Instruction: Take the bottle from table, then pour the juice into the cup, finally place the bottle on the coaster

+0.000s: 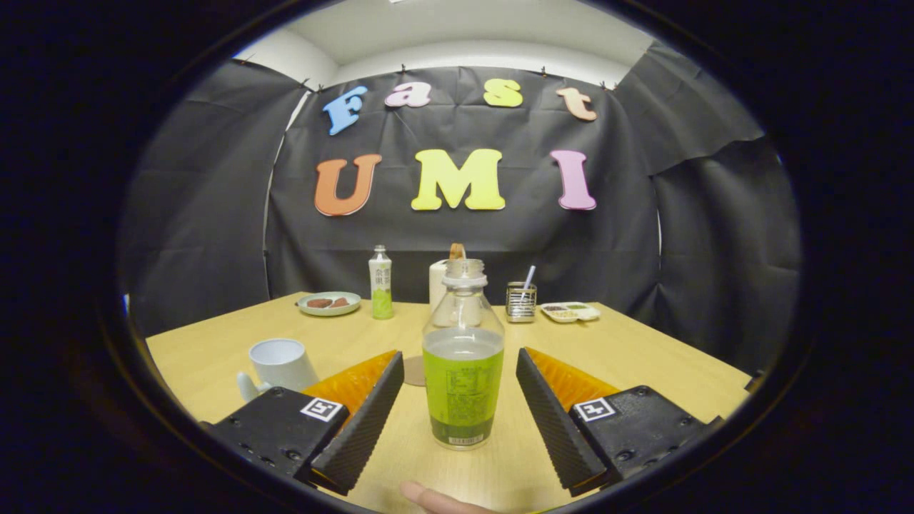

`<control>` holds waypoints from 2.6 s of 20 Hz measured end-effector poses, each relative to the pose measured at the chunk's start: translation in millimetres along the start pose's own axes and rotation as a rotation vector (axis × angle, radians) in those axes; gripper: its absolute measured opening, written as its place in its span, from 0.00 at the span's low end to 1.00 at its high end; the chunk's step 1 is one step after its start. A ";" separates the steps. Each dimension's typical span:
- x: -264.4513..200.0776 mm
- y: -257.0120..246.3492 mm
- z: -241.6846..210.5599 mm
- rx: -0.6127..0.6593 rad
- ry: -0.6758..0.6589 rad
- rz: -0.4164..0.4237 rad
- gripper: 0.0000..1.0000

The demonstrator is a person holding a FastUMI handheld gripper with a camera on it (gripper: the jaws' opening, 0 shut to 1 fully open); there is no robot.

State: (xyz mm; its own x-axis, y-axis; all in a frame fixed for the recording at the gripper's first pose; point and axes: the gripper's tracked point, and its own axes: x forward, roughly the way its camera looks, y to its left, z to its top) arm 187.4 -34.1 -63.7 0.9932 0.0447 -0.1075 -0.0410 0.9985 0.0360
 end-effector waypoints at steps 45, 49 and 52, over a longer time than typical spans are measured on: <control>-17.3 17.4 70.0 -0.963 0.121 -0.276 0.79; -15.3 27.3 81.7 -1.077 0.113 -0.293 0.79; -6.5 37.6 90.0 -1.180 0.108 -0.294 0.80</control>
State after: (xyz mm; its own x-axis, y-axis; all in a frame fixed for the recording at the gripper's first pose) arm 189.3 0.3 27.8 0.9695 -0.2411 -0.0440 0.0538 0.3844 -0.9216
